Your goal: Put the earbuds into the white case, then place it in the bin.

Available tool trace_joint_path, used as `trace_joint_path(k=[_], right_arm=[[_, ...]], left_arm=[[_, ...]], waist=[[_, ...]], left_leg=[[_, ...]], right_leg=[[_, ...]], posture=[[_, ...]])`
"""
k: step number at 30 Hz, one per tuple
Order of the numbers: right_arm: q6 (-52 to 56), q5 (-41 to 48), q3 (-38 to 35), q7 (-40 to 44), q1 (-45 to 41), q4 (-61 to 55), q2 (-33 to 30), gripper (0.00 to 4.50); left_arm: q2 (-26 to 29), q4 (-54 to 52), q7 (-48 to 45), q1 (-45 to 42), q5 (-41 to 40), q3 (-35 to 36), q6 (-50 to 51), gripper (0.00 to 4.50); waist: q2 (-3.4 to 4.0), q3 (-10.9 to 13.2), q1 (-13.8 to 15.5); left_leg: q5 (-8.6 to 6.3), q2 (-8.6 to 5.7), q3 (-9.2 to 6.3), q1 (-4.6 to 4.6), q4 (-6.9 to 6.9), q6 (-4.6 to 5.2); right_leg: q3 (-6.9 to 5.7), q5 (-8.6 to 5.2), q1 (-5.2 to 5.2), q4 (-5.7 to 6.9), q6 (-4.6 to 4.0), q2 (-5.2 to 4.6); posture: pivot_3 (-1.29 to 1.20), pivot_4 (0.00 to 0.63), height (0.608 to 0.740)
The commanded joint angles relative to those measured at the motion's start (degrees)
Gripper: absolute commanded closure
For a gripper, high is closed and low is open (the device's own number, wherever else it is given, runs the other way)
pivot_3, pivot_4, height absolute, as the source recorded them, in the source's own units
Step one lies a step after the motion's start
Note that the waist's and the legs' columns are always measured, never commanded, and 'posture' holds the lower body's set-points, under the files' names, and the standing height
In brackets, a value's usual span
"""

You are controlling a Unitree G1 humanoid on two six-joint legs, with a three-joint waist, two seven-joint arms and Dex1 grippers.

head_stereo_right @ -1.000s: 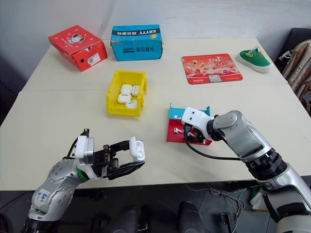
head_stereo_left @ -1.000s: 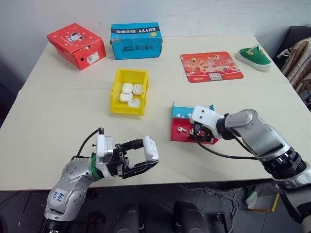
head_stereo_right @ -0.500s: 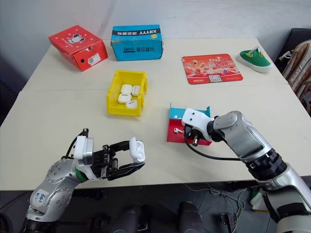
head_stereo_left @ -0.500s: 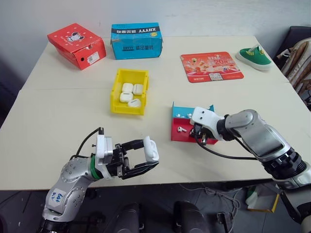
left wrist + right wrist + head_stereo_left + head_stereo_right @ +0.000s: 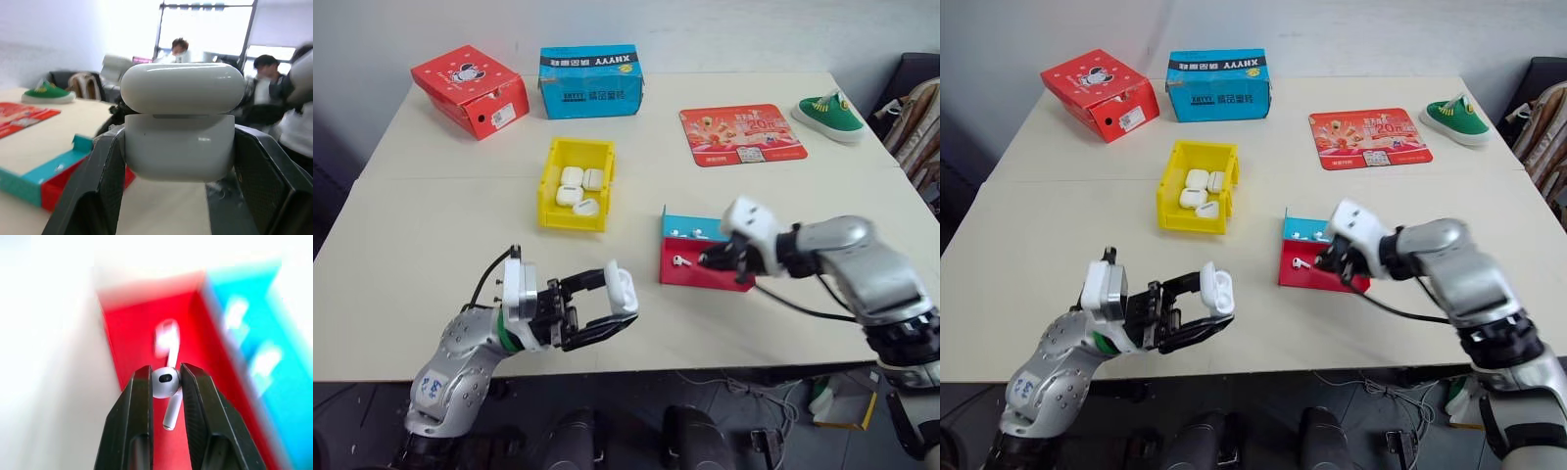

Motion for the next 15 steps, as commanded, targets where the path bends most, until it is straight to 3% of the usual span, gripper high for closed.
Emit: trace_joint_path(k=[1,4,8,15], right_arm=[[-0.2,14.5,-11.2,-3.4,0.7,-3.7,6.6,4.1],[-2.0,21.9,-13.4,-10.2,1.1,-9.9,15.0,4.1],[-5.1,24.6,-10.1,-15.4,1.3,-16.3,22.7,4.1],[-12.4,20.8,-3.2,-14.7,2.3,-18.6,25.1,4.1]], left_arm=[[-0.8,0.0,0.7,-4.7,-7.0,2.4,3.1,1.71],[-1.5,2.8,0.6,-9.9,-9.6,3.1,5.0,1.71],[-3.4,5.7,-0.7,-14.4,-10.1,2.1,6.3,1.71],[-6.7,6.2,-0.4,-17.3,-10.6,1.3,8.2,1.71]], waist=[[0.0,0.0,-0.1],[0.0,0.0,-0.1],[0.0,0.0,-0.1],[0.0,0.0,-0.1]], left_leg=[[0.0,0.04,0.03,0.02,-0.01,-0.01],[0.02,0.02,0.03,0.01,-0.01,-0.03],[0.02,-0.06,0.02,-0.01,-0.03,-0.04],[0.03,-0.18,-0.02,-0.05,-0.02,0.01]], right_leg=[[0.01,0.0,0.02,0.03,0.0,0.02],[0.01,0.0,-0.02,0.14,0.0,0.02],[0.01,0.0,-0.06,0.15,0.0,0.02],[0.07,0.02,-0.04,0.13,0.04,0.01]], posture=[[0.0,0.15,0.74],[0.0,0.15,0.74],[0.0,0.15,0.74],[0.0,0.15,0.74]])
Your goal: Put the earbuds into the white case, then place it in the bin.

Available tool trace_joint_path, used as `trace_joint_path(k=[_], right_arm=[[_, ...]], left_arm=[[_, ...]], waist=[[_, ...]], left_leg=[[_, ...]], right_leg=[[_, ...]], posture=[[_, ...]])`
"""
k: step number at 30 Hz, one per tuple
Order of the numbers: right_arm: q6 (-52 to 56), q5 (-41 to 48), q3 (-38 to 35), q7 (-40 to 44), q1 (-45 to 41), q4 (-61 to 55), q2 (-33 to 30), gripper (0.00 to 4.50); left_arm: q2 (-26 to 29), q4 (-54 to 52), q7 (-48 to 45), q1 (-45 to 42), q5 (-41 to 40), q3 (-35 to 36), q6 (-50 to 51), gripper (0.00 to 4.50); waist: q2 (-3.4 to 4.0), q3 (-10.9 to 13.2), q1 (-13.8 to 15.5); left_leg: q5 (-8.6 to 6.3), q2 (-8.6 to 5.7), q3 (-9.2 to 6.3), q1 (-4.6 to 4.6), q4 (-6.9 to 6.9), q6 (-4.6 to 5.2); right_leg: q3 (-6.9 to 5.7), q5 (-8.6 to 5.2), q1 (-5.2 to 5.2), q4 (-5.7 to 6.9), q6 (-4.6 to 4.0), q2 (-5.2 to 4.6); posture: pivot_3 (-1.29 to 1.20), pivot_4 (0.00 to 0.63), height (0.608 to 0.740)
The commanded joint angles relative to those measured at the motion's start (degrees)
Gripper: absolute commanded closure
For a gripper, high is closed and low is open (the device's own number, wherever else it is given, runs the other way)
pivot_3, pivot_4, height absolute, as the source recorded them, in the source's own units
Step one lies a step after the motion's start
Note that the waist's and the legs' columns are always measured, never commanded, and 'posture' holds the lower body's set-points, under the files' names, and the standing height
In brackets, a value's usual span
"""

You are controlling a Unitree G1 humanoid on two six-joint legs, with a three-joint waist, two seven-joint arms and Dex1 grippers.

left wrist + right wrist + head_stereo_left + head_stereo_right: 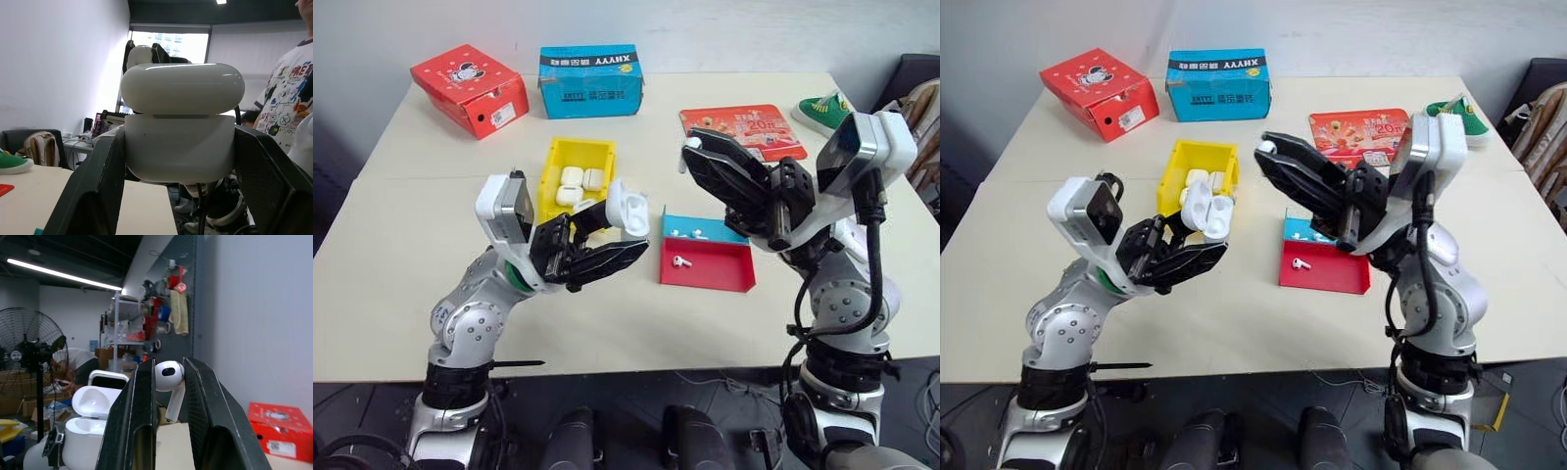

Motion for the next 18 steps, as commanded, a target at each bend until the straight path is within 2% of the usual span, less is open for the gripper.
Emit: trace_joint_path(k=[1,18], right_arm=[[-3.5,-0.9,2.1,0.5,0.4,-2.0,0.3,4.1],[-6.2,-1.7,6.4,2.1,3.5,0.0,-2.5,4.1]], left_arm=[[-0.9,-1.0,-0.4,-0.9,-0.8,-0.5,0.4,1.71],[-2.8,-1.9,0.6,-1.6,0.2,-1.3,0.1,1.71]], waist=[[0.0,0.0,-0.1],[0.0,0.0,-0.1]], left_leg=[[0.0,0.0,0.0,0.0,0.0,0.0],[0.0,0.02,-0.01,0.0,0.0,0.0]], right_leg=[[0.0,0.0,0.0,0.0,0.0,0.0],[0.0,0.0,0.0,-0.03,0.0,0.01]], posture=[[0.0,0.15,0.74],[0.0,0.15,0.74]])
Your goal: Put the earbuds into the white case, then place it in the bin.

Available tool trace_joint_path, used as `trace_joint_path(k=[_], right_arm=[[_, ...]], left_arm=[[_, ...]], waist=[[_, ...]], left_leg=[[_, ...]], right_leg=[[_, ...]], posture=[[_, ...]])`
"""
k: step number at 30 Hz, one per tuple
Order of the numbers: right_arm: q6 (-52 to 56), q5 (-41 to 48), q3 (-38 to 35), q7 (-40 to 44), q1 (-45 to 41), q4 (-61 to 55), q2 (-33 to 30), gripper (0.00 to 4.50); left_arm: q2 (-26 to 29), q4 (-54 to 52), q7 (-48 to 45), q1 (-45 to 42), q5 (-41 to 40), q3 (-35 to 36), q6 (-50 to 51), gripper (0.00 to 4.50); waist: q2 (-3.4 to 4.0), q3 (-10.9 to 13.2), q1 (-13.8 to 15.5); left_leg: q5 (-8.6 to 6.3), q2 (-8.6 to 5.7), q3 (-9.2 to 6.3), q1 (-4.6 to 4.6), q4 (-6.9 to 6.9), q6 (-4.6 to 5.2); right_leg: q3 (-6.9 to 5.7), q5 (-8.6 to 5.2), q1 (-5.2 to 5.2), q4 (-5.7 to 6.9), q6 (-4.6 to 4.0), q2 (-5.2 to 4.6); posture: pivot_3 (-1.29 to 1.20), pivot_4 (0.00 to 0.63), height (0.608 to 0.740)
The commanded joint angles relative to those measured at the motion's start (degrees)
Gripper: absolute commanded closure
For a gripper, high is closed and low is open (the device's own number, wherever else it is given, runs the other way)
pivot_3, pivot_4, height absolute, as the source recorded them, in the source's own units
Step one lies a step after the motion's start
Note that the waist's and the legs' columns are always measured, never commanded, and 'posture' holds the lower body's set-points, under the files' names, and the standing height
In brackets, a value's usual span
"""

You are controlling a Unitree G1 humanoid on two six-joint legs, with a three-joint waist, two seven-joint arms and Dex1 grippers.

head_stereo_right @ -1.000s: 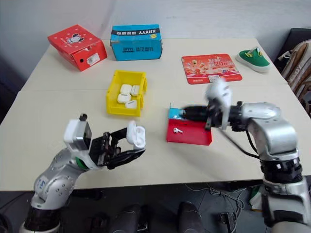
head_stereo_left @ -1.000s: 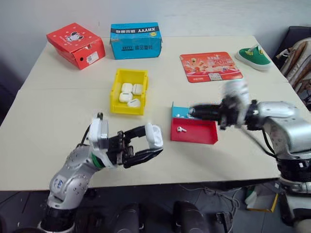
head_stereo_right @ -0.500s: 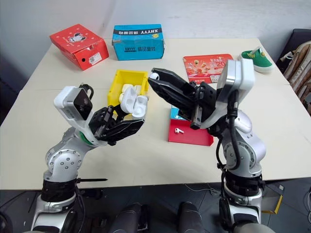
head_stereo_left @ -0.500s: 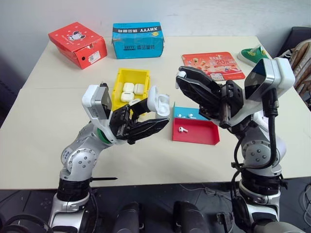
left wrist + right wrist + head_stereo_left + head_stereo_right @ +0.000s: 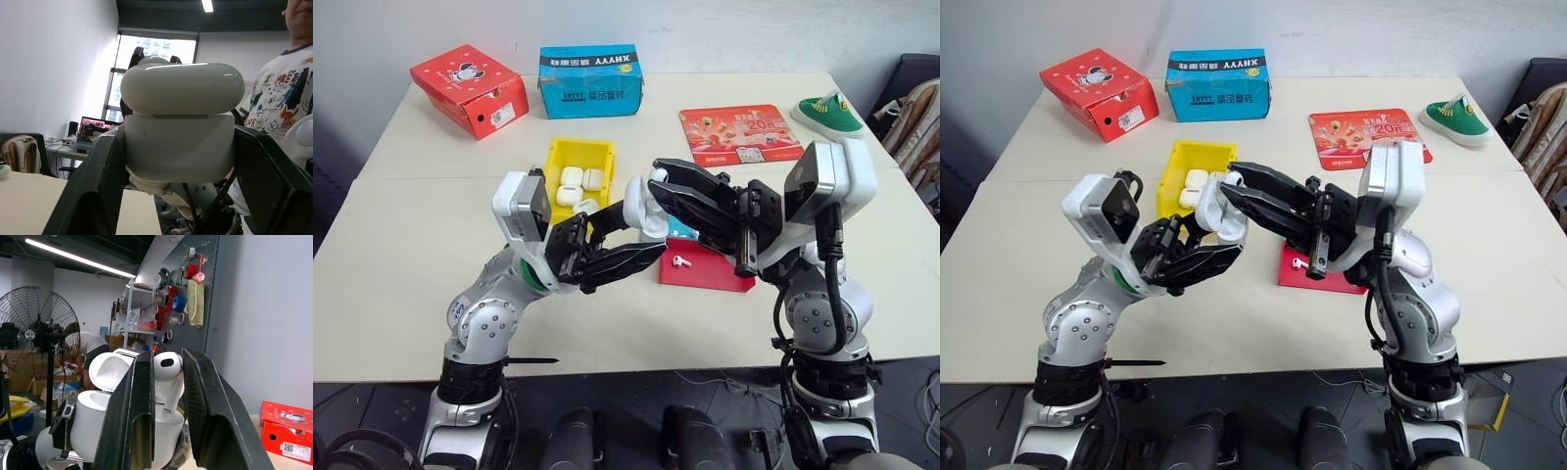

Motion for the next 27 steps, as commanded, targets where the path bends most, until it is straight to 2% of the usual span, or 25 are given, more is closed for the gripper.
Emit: trace_joint_path(k=[1,14,15,17,21,26,27], right_arm=[[0.2,0.6,0.7,0.9,1.4,-0.5,-1.3,4.1],[2.1,1.7,2.0,2.4,4.0,0.9,-4.2,4.1],[3.7,2.8,2.3,2.7,4.2,0.8,-5.0,3.39],[2.4,2.2,2.2,2.6,4.4,0.8,-5.0,2.94],[1.5,2.5,0.4,2.1,4.3,0.3,-6.2,1.59],[3.0,4.5,-9.2,0.3,8.8,-0.5,-13.9,0.02],[2.4,3.4,-11.0,1.0,10.4,-0.1,-15.9,0.02]], left_arm=[[-0.7,-1.9,0.1,-0.9,-0.1,0.2,-0.8,1.71],[-1.9,-2.6,-0.5,-1.3,1.3,0.1,-1.1,1.71],[-2.0,-2.6,-0.5,-1.4,1.3,0.1,-1.1,1.71],[-2.1,-2.6,-0.6,-1.4,1.4,0.1,-1.1,1.71],[-2.1,-2.7,-0.9,-1.1,1.7,0.5,-1.3,1.71],[0.1,-2.8,-2.6,2.4,4.0,1.3,-2.5,1.71],[0.8,-2.8,-3.2,3.3,4.7,1.5,-3.1,1.71]], waist=[[0.0,0.0,0.0],[0.0,0.0,0.0],[0.0,0.0,0.0],[0.0,0.0,0.0],[0.0,0.0,0.0],[0.0,0.0,0.3],[0.0,0.0,0.3]], left_leg=[[0.0,0.01,0.0,0.0,0.0,0.0],[0.0,0.01,0.0,0.0,0.0,0.0],[0.0,0.01,-0.01,0.0,0.0,0.0],[0.0,0.01,-0.02,0.0,0.0,0.01],[0.0,0.01,-0.01,-0.01,0.0,0.01],[-0.02,-0.02,-0.07,-0.02,-0.01,0.03],[-0.03,-0.02,-0.08,-0.03,-0.02,0.04]], right_leg=[[0.0,0.0,0.0,0.0,0.0,0.0],[0.0,0.0,0.0,-0.02,0.0,0.0],[0.0,0.0,0.0,-0.03,0.0,0.0],[-0.01,0.0,0.01,-0.04,0.0,-0.01],[-0.01,0.0,0.01,-0.04,0.0,-0.01],[-0.05,0.0,0.04,-0.08,0.0,-0.05],[-0.07,0.0,0.05,-0.11,0.0,-0.05]], posture=[[0.0,0.15,0.74],[0.0,0.15,0.74],[0.0,0.15,0.74],[0.0,0.15,0.74],[0.0,0.15,0.74],[0.0,0.15,0.74],[0.0,0.15,0.74]])
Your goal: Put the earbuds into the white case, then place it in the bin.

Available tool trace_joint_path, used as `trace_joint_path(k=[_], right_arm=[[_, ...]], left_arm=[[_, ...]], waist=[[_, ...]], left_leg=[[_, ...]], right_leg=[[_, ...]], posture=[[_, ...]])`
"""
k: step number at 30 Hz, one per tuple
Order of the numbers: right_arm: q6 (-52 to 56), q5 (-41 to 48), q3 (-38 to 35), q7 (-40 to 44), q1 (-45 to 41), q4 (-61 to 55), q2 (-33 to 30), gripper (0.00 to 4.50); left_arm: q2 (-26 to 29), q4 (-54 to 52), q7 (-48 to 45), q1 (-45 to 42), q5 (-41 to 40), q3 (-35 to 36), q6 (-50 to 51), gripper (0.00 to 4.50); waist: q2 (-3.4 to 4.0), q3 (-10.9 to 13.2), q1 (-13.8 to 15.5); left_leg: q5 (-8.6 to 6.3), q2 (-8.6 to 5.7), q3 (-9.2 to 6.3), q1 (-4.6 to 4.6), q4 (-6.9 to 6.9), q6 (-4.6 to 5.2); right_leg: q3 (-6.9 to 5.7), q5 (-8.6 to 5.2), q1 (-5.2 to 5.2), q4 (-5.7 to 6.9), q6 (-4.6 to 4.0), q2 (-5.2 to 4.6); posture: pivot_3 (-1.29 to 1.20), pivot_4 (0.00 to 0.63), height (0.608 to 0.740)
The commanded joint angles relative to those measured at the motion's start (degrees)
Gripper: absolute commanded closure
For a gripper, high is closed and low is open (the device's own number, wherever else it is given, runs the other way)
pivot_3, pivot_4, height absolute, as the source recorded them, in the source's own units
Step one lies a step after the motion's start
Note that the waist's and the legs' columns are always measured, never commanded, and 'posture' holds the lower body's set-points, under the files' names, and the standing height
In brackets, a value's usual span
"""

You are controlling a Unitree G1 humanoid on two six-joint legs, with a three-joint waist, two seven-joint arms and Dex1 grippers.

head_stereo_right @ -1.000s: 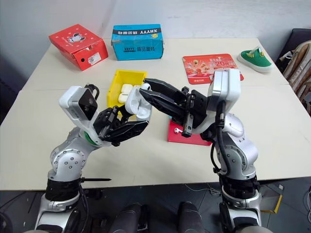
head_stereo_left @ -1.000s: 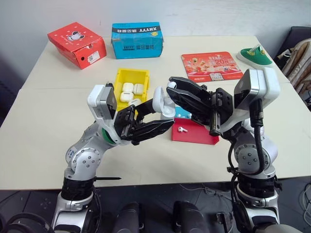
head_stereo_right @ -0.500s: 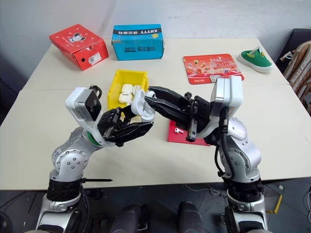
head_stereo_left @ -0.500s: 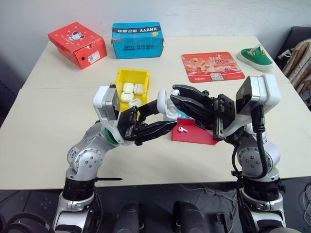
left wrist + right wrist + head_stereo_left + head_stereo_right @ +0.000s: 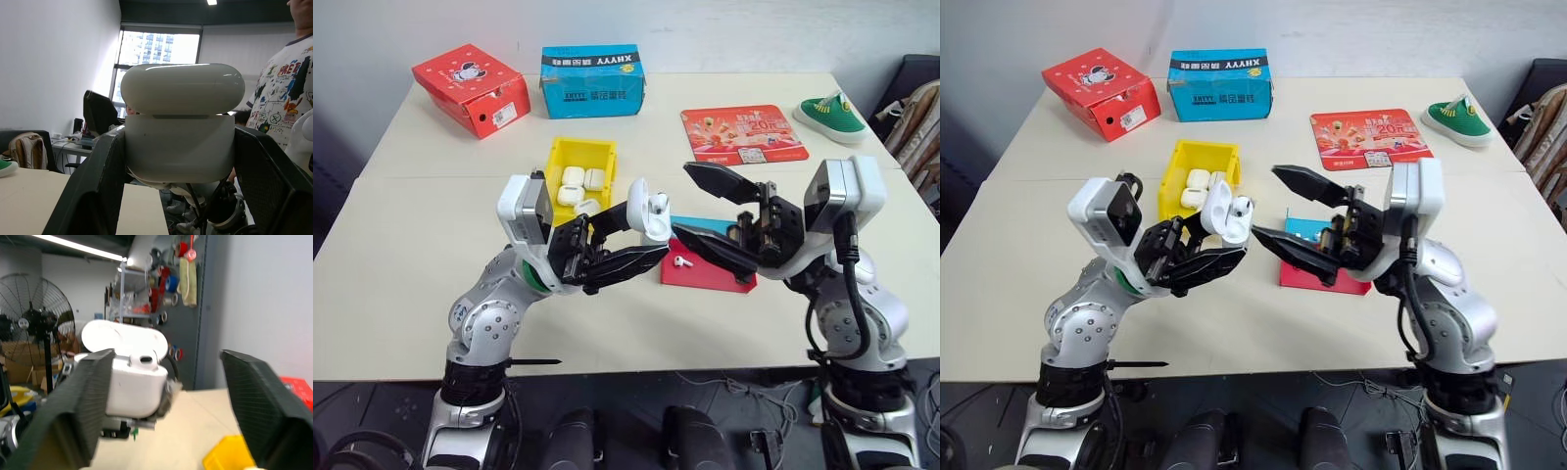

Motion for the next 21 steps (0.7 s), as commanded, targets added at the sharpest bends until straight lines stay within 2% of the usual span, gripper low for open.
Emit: trace_joint_path(k=[1,4,6,10,13,15,19,21], right_arm=[[-2.0,-3.1,-9.7,2.2,6.2,1.6,-7.6,0.02],[-8.4,-10.3,-17.9,5.3,14.4,11.6,-14.0,0.02],[-17.7,-18.8,-21.1,8.3,20.9,23.8,-18.3,0.02],[-27.1,-29.0,-20.7,8.3,25.3,39.3,-24.1,0.02],[-28.8,-33.6,-18.2,7.4,24.6,43.1,-27.0,0.02],[-26.9,-33.2,-16.4,9.2,22.3,42.7,-27.8,0.02],[-21.5,-31.5,-11.4,13.0,16.0,37.8,-28.8,0.02],[-15.9,-31.8,-7.1,13.2,9.2,35.4,-29.0,0.02]], left_arm=[[2.3,-1.9,-2.6,3.7,2.7,1.3,-3.5,1.71],[3.4,-2.1,-3.6,6.9,5.2,1.9,-6.8,1.71],[2.6,-3.0,-2.0,8.2,5.5,2.3,-8.1,1.71],[2.1,-4.3,-0.7,11.0,6.2,2.6,-9.9,1.71],[2.4,-4.7,0.1,12.9,6.5,2.9,-10.5,1.71],[2.7,-4.7,0.3,13.7,6.5,3.0,-10.6,1.71],[3.4,-4.4,0.4,14.2,6.4,3.2,-10.6,1.71],[3.8,-4.2,0.4,14.4,6.3,3.6,-10.5,1.71]], waist=[[0.0,0.0,0.0],[0.0,0.0,0.3],[0.0,0.0,0.8],[0.03,0.0,1.2],[0.11,0.0,-0.1],[0.1,0.0,-0.7],[0.14,0.0,-1.6],[0.15,0.0,-1.6]], left_leg=[[-0.01,-0.02,0.01,-0.01,-0.02,0.02],[-0.05,-0.05,0.03,-0.03,-0.05,0.07],[-0.07,-0.05,0.07,-0.03,-0.04,0.12],[-0.07,-0.04,0.25,0.05,-0.04,0.17],[-0.06,0.02,0.49,0.18,-0.04,0.16],[-0.01,0.12,0.55,0.3,-0.04,0.07],[0.04,0.24,0.56,0.41,-0.05,0.0],[0.03,0.24,0.53,0.41,-0.07,-0.02]], right_leg=[[0.0,0.0,0.0,-0.03,0.0,-0.01],[-0.04,0.01,0.04,-0.31,0.02,-0.01],[-0.04,0.05,0.07,-0.51,0.08,-0.01],[0.07,0.08,0.1,-0.61,0.15,-0.01],[0.21,0.1,0.05,-0.52,0.18,-0.02],[0.24,0.1,0.06,-0.46,0.18,0.0],[0.25,0.1,0.1,-0.37,0.15,0.02],[0.24,0.1,0.08,-0.33,0.13,0.01]], posture=[[0.0,0.15,0.74],[0.0,0.15,0.74],[0.0,0.15,0.74],[0.0,0.15,0.74],[0.0,0.15,0.74],[0.0,0.15,0.74],[0.0,0.15,0.74],[0.0,0.15,0.74]])
